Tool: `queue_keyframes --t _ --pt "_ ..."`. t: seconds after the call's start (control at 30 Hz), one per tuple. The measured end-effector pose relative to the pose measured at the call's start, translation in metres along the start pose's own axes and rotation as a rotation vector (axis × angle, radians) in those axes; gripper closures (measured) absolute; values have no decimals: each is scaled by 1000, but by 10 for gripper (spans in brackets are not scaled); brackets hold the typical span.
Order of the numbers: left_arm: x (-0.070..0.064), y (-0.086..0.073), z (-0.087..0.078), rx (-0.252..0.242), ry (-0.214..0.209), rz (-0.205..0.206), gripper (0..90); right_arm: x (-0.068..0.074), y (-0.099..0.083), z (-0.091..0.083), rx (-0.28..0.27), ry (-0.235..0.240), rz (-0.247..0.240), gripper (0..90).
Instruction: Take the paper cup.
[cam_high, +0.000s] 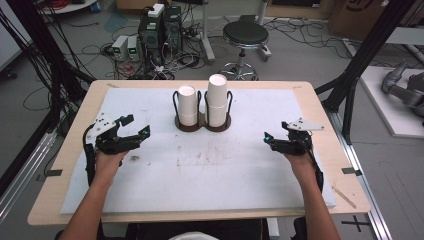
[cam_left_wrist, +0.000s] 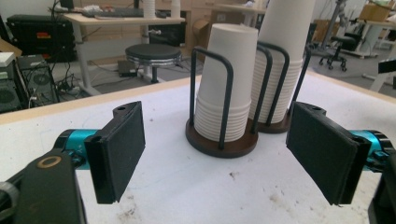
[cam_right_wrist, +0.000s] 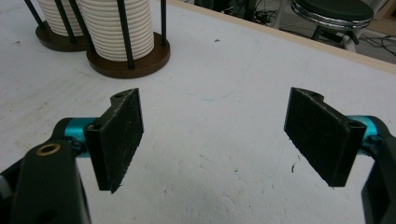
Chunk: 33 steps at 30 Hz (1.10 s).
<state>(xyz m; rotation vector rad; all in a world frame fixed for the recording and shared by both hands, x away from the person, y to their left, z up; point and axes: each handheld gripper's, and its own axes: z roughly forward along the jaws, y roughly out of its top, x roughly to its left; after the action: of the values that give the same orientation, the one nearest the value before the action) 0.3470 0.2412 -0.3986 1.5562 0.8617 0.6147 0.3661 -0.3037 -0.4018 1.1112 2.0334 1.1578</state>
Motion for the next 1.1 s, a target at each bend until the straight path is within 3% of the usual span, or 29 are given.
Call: queue_keyframes --t 0.13,0.33,0.53,0.67,0.9,1.1 --pt "1 -1 2 4 8 -2 197 0 2 0 -14 -1 5 201" --pt "1 -1 -1 -2 15 -14 197 11 5 2 -32 17 -33 202" --pt "0 -2 -4 1 10 -4 197 32 18 8 -99 53 -88 277" --pt "-2 -1 -5 0 7 -2 197 52 28 16 -123 118 -144 419" --pt "-2 -1 -7 2 15 -1 197 74 48 30 -148 181 -147 600" --pt "3 -3 -10 4 20 -10 197 99 63 59 -133 226 -164 776"
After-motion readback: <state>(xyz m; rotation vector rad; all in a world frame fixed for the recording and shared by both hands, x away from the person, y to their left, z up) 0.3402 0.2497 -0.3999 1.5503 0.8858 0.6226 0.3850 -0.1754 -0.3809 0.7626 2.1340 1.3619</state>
